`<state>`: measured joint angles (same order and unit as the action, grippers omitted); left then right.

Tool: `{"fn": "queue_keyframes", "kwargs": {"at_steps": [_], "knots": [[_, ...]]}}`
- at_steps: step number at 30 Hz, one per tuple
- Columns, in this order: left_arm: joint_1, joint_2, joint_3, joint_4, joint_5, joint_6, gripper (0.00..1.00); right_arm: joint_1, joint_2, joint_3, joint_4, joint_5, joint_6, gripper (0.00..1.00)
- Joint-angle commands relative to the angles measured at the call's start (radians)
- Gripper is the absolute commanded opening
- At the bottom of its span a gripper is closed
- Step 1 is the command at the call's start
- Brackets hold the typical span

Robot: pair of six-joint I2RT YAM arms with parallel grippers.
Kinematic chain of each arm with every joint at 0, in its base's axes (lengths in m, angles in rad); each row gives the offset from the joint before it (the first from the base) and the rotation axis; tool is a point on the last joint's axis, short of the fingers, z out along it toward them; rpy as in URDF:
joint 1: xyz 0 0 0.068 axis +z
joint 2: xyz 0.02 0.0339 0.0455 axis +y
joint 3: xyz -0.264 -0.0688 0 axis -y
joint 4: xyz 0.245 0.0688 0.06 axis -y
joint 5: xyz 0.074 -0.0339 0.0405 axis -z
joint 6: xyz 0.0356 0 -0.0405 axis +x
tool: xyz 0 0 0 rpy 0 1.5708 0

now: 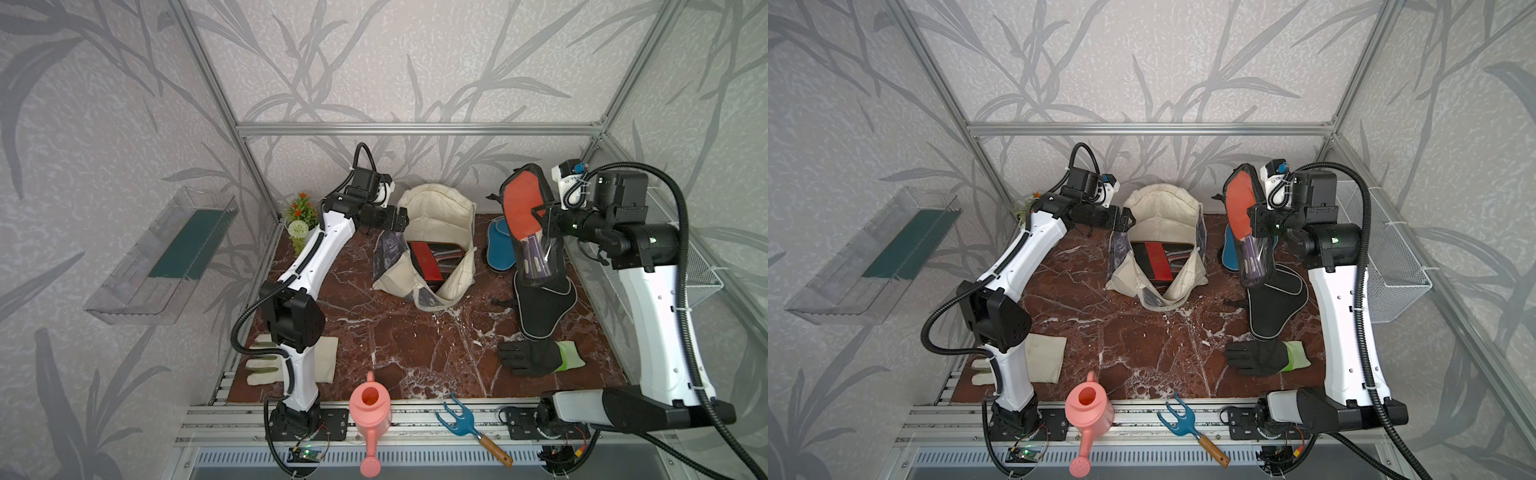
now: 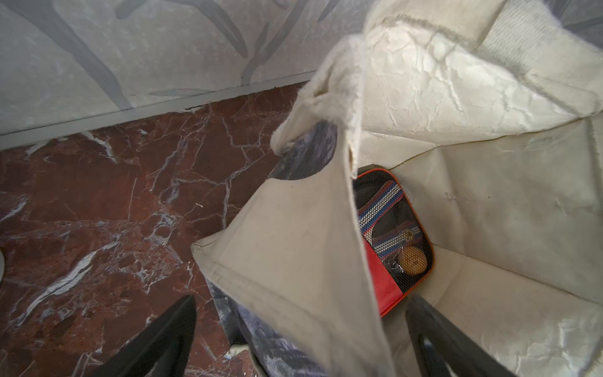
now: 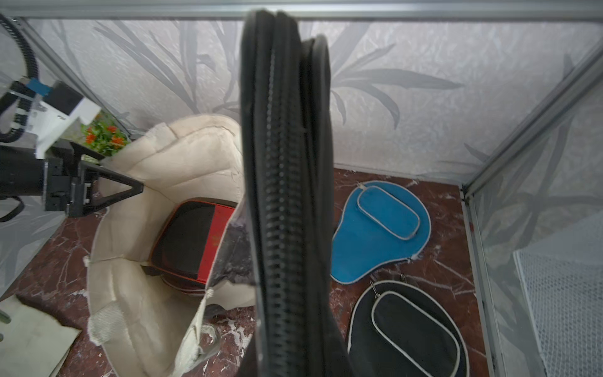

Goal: Remove the ping pong set from the canvas bag
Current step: Move the ping pong set to the center of the board, then place the ping pong set at the center of the board.

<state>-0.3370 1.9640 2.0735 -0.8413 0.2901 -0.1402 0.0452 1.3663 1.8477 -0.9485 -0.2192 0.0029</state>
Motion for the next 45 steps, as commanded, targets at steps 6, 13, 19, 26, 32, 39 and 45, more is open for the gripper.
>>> {"fn": "queue_keyframes", "kwargs": {"at_steps": [6,13,19,26,32,39,45], "knots": [[-0.007,-0.022,0.008,-0.039,-0.023,-0.004,0.01,-0.055,-0.034,-0.224,0.248,-0.037,0.1,0.0],[0.022,-0.143,-0.038,-0.069,-0.114,0.136,0.0,-0.053,0.006,-0.399,0.46,-0.093,0.215,0.0],[0.092,-0.252,-0.127,0.002,-0.201,0.242,0.0,0.012,0.066,-0.471,0.627,-0.067,0.292,0.0],[0.187,-0.236,-0.067,-0.015,-0.193,0.287,0.0,0.025,0.195,-0.464,0.763,-0.07,0.366,0.0],[0.194,-0.225,-0.071,-0.004,-0.163,0.285,0.0,0.038,0.391,-0.417,0.901,-0.144,0.448,0.0],[0.193,-0.249,-0.13,0.0,-0.036,0.276,0.0,0.038,0.632,-0.344,1.072,-0.342,0.585,0.0],[0.19,-0.284,-0.19,0.033,-0.002,0.252,0.0,0.028,0.738,-0.311,1.015,-0.321,0.539,0.0]]}}
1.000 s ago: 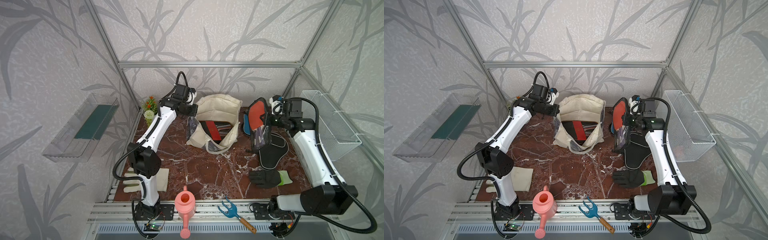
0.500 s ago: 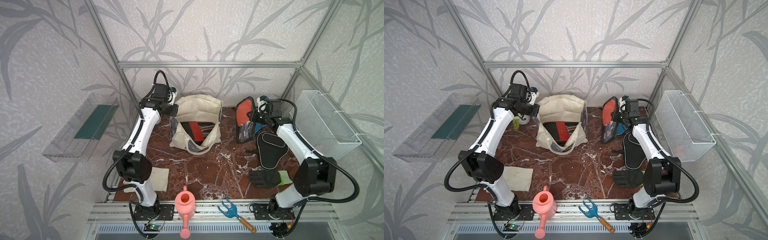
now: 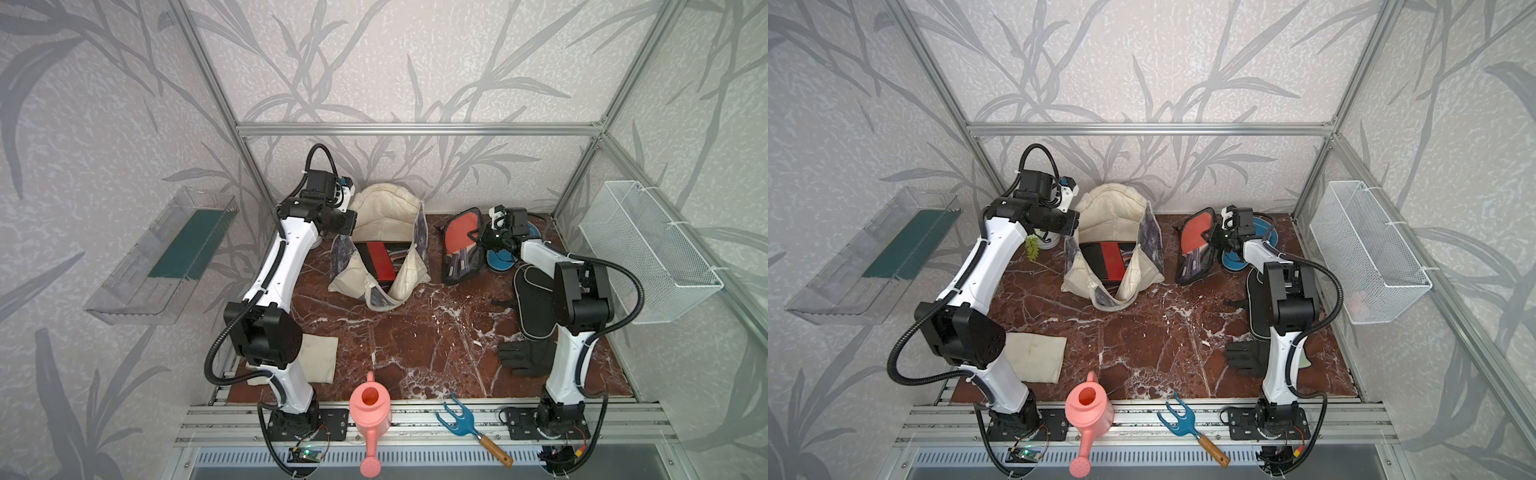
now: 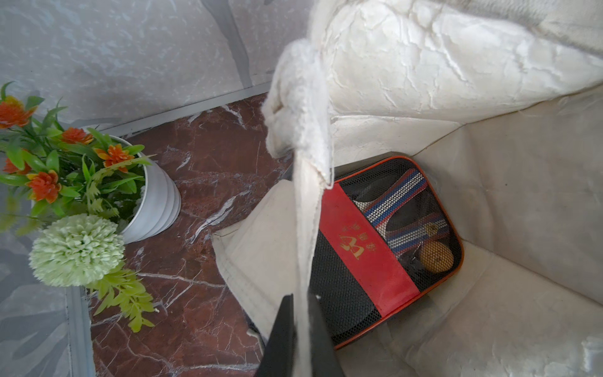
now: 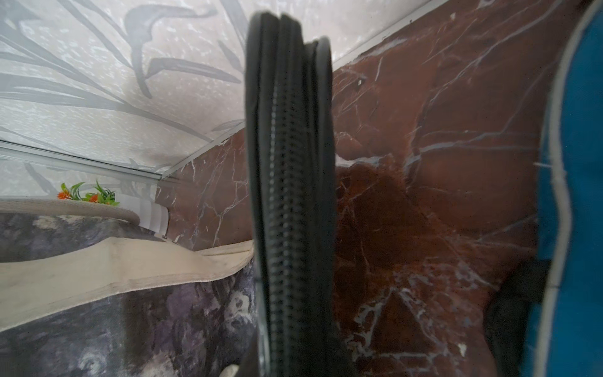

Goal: Remove the ping pong set from the canvas bag
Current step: Place the ping pong set at the center of the board.

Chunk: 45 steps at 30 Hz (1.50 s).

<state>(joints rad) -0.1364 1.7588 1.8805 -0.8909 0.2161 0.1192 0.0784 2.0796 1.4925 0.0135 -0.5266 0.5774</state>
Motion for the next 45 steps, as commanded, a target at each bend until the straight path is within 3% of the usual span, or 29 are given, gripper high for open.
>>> {"fn": "queue_keyframes", "kwargs": {"at_steps": [1,12,25,30,36,45], "knots": [[-0.012,-0.083,0.001,0.086,0.073,-0.009,0.0,-0.011,0.046,0.056,0.033,-0.017,-0.051,0.0],[-0.02,-0.096,-0.028,0.112,0.093,-0.006,0.0,-0.031,0.221,0.176,-0.148,0.02,-0.149,0.0],[-0.025,-0.1,-0.083,0.16,0.12,-0.018,0.0,-0.084,0.22,0.223,-0.346,0.085,-0.221,0.3],[-0.026,-0.109,-0.105,0.18,0.13,-0.021,0.0,-0.086,0.236,0.246,-0.385,0.094,-0.236,0.34],[-0.028,-0.119,-0.13,0.194,0.141,-0.015,0.0,-0.086,0.259,0.279,-0.425,0.109,-0.251,0.46],[-0.03,-0.109,-0.116,0.191,0.152,-0.015,0.0,-0.086,0.289,0.341,-0.481,0.142,-0.257,0.51]]}}
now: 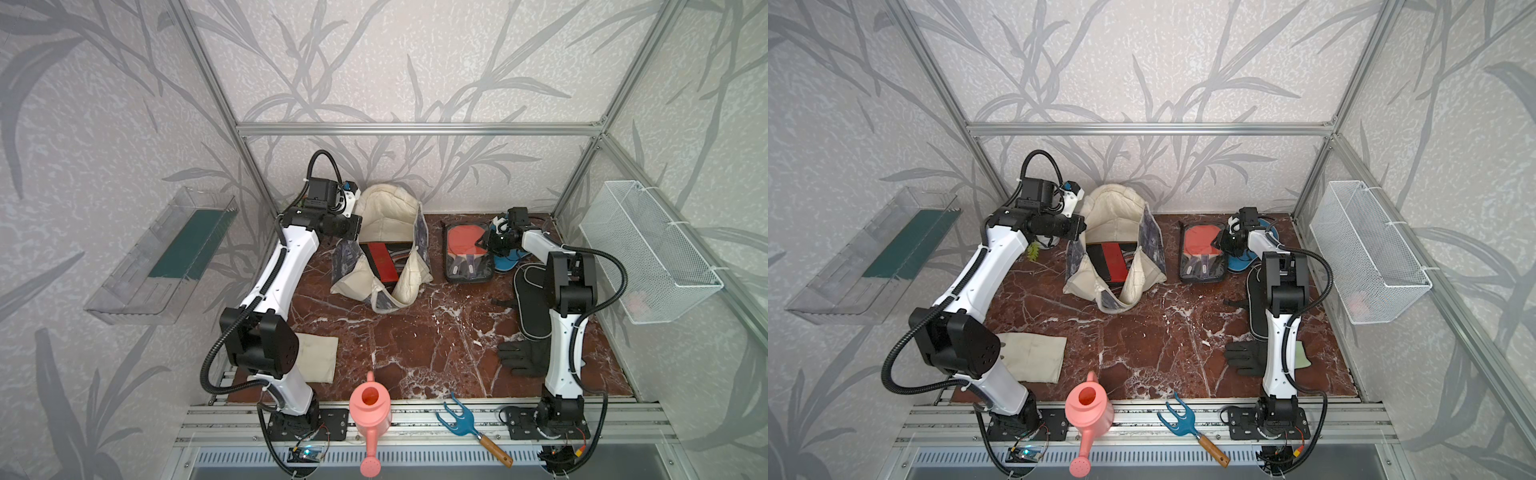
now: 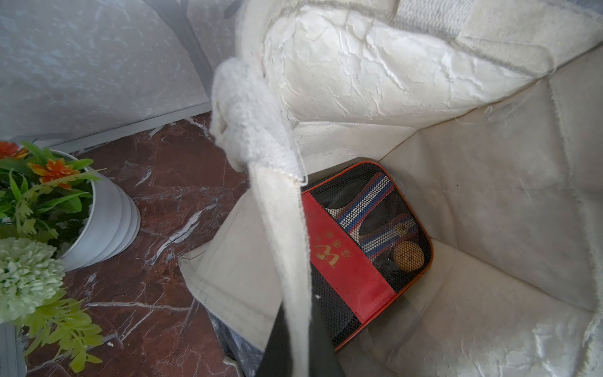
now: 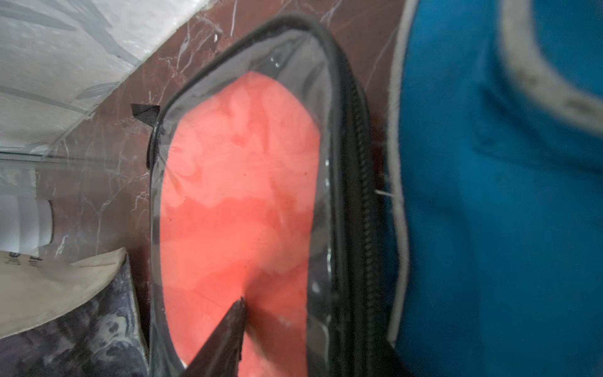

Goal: Remove the ping pong set from the canvas bag
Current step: Place the ping pong set at the center of the board.

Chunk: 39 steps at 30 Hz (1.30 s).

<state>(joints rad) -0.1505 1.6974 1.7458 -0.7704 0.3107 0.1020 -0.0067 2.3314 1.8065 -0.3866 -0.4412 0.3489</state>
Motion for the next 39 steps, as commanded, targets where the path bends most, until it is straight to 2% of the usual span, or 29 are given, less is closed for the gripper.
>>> {"fn": "queue_keyframes", "kwargs": {"at_steps": [1,18,26,31,32,33,34,39], "knots": [[-0.017,-0.048,0.019,0.072,0.059,0.003,0.0,-0.001,0.041,0.036,-0.084,0.051,-0.028,0.51],[-0.022,-0.033,0.034,0.062,0.058,0.007,0.0,0.067,0.112,0.166,-0.118,0.052,0.012,0.5],[-0.025,-0.029,0.041,0.062,0.069,0.011,0.0,0.052,0.019,0.128,-0.147,0.141,-0.02,0.53],[-0.027,-0.028,0.042,0.062,0.08,0.013,0.0,0.04,-0.081,0.082,-0.158,0.164,-0.07,0.74],[-0.027,-0.028,0.041,0.062,0.082,0.013,0.0,0.04,-0.101,0.073,-0.163,0.157,-0.085,0.82],[-0.027,-0.029,0.041,0.062,0.084,0.014,0.0,0.041,-0.131,0.057,-0.167,0.145,-0.102,0.97],[-0.028,-0.03,0.04,0.062,0.087,0.015,0.0,0.045,-0.166,0.039,-0.172,0.133,-0.119,0.99],[-0.029,-0.048,0.037,0.08,0.107,0.042,0.0,0.108,-0.378,-0.104,-0.179,0.085,-0.207,0.99]]}}
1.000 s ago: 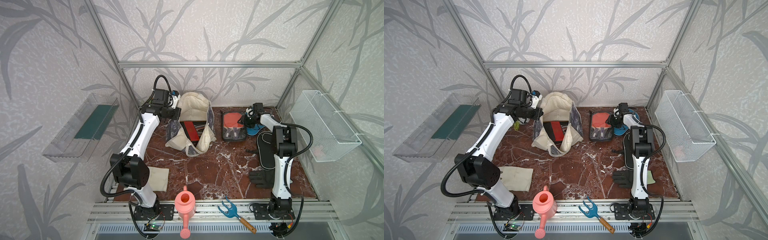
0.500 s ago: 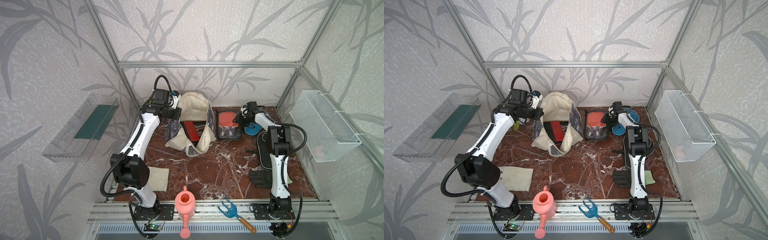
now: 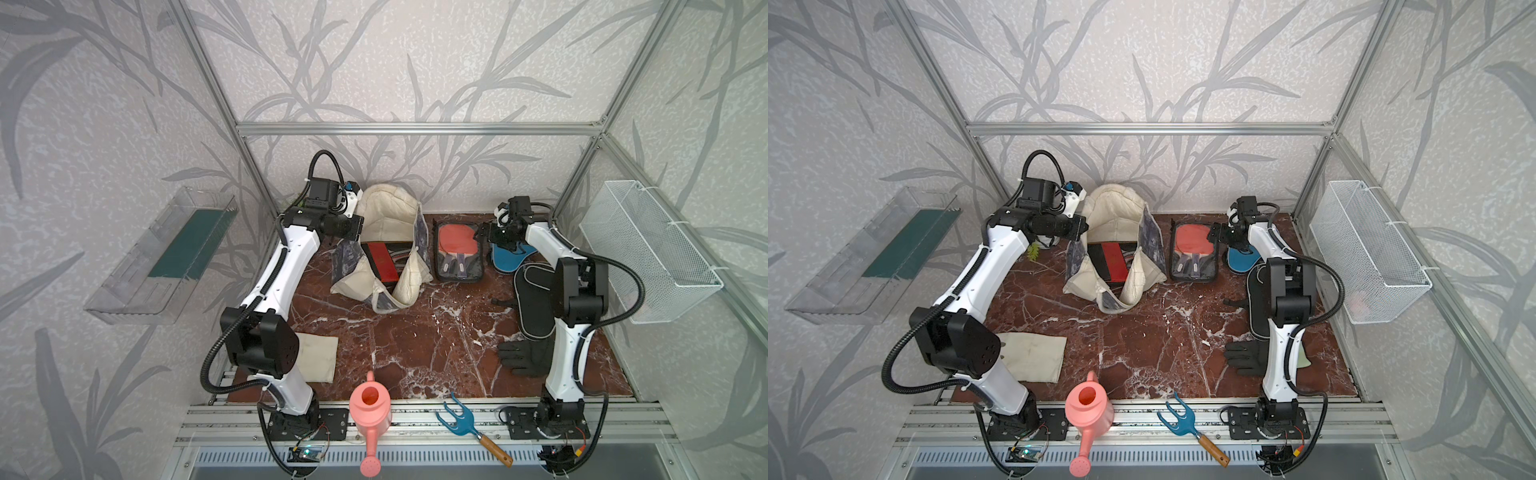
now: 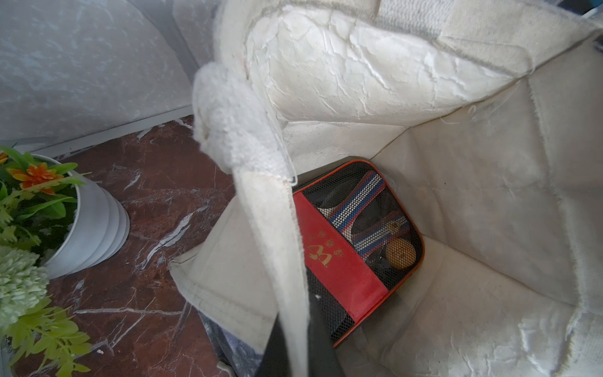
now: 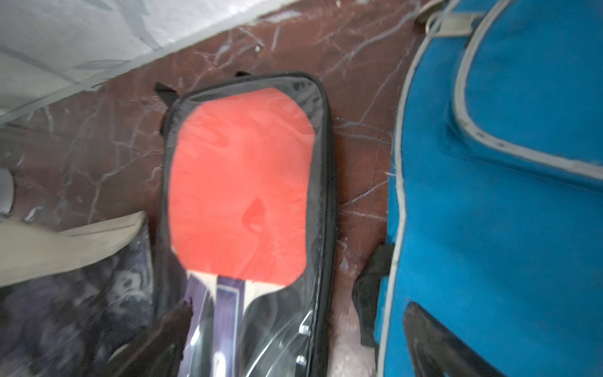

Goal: Remove the ping pong set from the canvas bag
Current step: Place the ping pong set at the center of the board, then adjust the canvas bag at the center of the board.

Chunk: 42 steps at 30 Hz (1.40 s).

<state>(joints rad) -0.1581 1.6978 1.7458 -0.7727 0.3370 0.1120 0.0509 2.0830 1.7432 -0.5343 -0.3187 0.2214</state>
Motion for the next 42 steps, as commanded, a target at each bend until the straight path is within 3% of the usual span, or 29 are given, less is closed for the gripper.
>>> {"fn": "queue_keyframes", "kwargs": {"at_steps": [1,7,10,18,23,29,30,33,35,39,42], "knots": [[-0.021,-0.053,0.04,0.087,0.081,0.039,0.0,0.074,-0.179,-0.07,-0.038,-0.037,-0.102,0.99],[-0.023,-0.071,0.064,0.094,0.092,0.048,0.0,0.225,-0.455,-0.181,-0.06,-0.049,-0.174,0.99],[-0.027,-0.094,0.06,0.113,0.111,0.029,0.0,0.31,-0.54,-0.159,-0.09,-0.037,-0.165,0.99],[-0.044,-0.158,0.0,0.139,0.087,0.02,0.0,0.489,-0.445,-0.019,-0.144,0.092,-0.043,0.99],[-0.046,-0.185,-0.041,0.142,0.076,0.016,0.0,0.512,-0.355,0.006,-0.17,0.187,-0.012,0.95],[-0.046,-0.234,-0.077,0.138,0.044,0.022,0.0,0.523,-0.399,-0.044,-0.19,0.255,-0.027,0.87],[-0.046,-0.244,-0.082,0.138,0.041,0.022,0.0,0.521,-0.414,-0.055,-0.19,0.261,-0.031,0.82],[-0.046,-0.277,-0.107,0.147,0.026,0.02,0.0,0.522,-0.43,-0.07,-0.206,0.259,-0.039,0.43],[-0.045,-0.299,-0.121,0.149,0.004,0.02,0.0,0.521,-0.441,-0.072,-0.218,0.259,-0.045,0.24],[-0.045,-0.344,-0.146,0.154,-0.04,0.025,0.0,0.522,-0.471,-0.073,-0.24,0.257,-0.058,0.03],[-0.044,-0.377,-0.159,0.164,-0.074,0.025,0.0,0.522,-0.498,-0.076,-0.257,0.257,-0.066,0.0]]}}
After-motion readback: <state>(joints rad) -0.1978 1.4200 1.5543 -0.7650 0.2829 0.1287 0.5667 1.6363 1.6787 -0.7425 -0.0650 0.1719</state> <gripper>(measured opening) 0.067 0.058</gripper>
